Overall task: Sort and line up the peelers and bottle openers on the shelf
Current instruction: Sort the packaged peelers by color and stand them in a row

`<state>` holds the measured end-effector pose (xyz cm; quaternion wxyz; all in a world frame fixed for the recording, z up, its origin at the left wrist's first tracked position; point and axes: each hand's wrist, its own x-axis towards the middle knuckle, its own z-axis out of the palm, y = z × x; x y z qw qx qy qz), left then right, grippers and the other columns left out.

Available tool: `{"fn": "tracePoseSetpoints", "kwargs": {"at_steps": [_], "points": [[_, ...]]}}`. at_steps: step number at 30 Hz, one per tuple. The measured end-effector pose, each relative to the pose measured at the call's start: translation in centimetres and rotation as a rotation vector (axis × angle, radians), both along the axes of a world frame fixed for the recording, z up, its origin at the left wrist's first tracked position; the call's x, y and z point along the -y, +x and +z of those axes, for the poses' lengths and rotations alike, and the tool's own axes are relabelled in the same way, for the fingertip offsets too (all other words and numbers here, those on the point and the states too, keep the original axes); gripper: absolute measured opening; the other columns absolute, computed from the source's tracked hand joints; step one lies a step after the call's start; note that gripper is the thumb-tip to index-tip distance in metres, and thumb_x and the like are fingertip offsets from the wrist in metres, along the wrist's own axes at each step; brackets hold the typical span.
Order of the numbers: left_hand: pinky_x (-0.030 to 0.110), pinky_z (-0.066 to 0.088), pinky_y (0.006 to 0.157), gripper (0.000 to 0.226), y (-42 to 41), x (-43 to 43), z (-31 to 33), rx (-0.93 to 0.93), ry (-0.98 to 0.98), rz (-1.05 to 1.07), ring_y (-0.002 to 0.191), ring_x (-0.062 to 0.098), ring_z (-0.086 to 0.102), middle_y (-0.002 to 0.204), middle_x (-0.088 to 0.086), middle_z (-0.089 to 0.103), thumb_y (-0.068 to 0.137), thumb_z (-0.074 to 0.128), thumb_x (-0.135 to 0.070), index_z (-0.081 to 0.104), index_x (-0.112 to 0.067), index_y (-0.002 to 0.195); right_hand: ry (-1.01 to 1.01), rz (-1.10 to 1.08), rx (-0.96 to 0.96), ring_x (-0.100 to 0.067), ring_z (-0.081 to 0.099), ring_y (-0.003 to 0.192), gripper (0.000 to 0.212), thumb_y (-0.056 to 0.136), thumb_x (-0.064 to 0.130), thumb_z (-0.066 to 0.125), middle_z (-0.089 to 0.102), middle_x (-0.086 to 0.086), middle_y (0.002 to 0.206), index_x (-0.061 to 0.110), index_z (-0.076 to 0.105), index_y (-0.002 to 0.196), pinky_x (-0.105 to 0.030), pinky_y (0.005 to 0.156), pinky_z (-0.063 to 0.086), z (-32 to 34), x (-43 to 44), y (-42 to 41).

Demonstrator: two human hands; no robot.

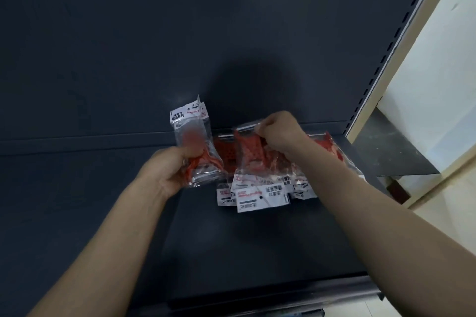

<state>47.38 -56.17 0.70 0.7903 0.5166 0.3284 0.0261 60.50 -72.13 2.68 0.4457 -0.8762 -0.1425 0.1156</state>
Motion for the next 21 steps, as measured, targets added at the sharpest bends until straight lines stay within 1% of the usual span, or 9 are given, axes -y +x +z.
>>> {"fn": "tracePoseSetpoints", "kwargs": {"at_steps": [2,4,5,8,11,14,16,19,21], "points": [[0.031,0.056,0.048,0.014,-0.6,-0.5,-0.1,0.001,0.007,0.001,0.06,0.022,0.07,0.081,0.015,0.071,0.084,0.057,0.003,0.063,0.0,0.096,-0.051,0.066,-0.005,-0.03,0.064,0.08,0.029,0.09,0.017,0.062,0.061,-0.019,0.079,-0.01,0.063,0.081,-0.043,0.083,0.054,-0.3,-1.7,-0.2],[0.031,0.057,0.051,0.019,-1.2,-1.1,-0.3,0.009,0.013,0.007,0.065,0.023,0.07,0.092,0.018,0.069,0.083,0.058,0.003,0.063,0.002,0.101,-0.11,0.085,0.017,-0.021,0.052,0.058,0.038,0.09,0.017,0.062,0.047,-0.009,0.059,0.002,0.047,0.059,-0.035,0.072,0.052,-0.7,-2.9,-0.1],[0.031,0.057,0.053,0.02,-1.4,-1.3,-0.4,0.012,0.019,0.008,0.067,0.024,0.07,0.093,0.019,0.069,0.082,0.058,0.003,0.063,0.003,0.102,-0.142,0.087,0.032,-0.019,0.047,0.054,0.042,0.091,0.018,0.061,0.042,-0.006,0.055,0.007,0.04,0.056,-0.033,0.068,0.048,-1.0,-3.3,-0.1],[0.032,0.059,0.059,0.02,-1.8,-1.6,-0.7,0.009,0.027,-0.01,0.07,0.025,0.071,0.09,0.018,0.071,0.082,0.059,0.001,0.064,0.002,0.102,-0.209,0.102,0.078,-0.021,0.051,0.066,0.043,0.09,0.02,0.062,0.042,-0.004,0.056,0.009,0.037,0.057,-0.03,0.066,0.045,-2.0,-3.9,0.5],[0.034,0.059,0.06,0.018,-1.7,-1.3,-0.8,0.012,0.009,-0.018,0.066,0.024,0.07,0.088,0.018,0.071,0.082,0.059,0.003,0.064,0.003,0.099,-0.263,0.101,0.122,-0.022,0.054,0.073,0.032,0.089,0.022,0.064,0.052,-0.01,0.069,0.004,0.047,0.068,-0.026,0.066,0.043,-2.5,-4.1,1.1],[0.034,0.06,0.06,0.019,-1.4,-0.9,-0.5,0.021,-0.007,-0.022,0.065,0.023,0.07,0.086,0.018,0.071,0.079,0.061,0.003,0.064,0.004,0.098,-0.32,0.061,0.155,-0.022,0.055,0.068,0.031,0.087,0.019,0.066,0.051,-0.01,0.068,0.005,0.047,0.067,-0.022,0.055,0.044,-2.7,-4.2,1.3],[0.032,0.059,0.057,0.019,-1.3,-0.8,-0.3,0.041,-0.011,-0.016,0.064,0.022,0.07,0.081,0.016,0.072,0.077,0.062,0.003,0.064,0.004,0.097,-0.352,0.034,0.181,-0.023,0.053,0.062,0.037,0.086,0.023,0.067,0.048,-0.006,0.064,0.008,0.044,0.062,-0.022,0.046,0.036,-2.8,-4.0,1.1],[0.033,0.059,0.057,0.019,-0.8,-0.4,0.2,0.06,0.013,0.001,0.065,0.022,0.071,0.08,0.014,0.072,0.079,0.062,0.004,0.064,0.005,0.098,-0.285,0.055,0.312,-0.029,0.06,0.082,0.028,0.088,0.031,0.064,0.062,-0.011,0.084,0.003,0.062,0.086,-0.031,0.065,0.046,-2.1,-3.5,0.5],[0.034,0.059,0.057,0.02,-0.2,0.1,0.5,0.07,0.017,0.018,0.066,0.023,0.071,0.083,0.016,0.072,0.08,0.061,0.006,0.063,0.006,0.1,-0.12,0.141,0.281,-0.02,0.06,0.086,0.026,0.089,0.031,0.061,0.066,-0.005,0.091,0.007,0.068,0.097,-0.03,0.075,0.048,-1.3,-3.0,0.2]]}}
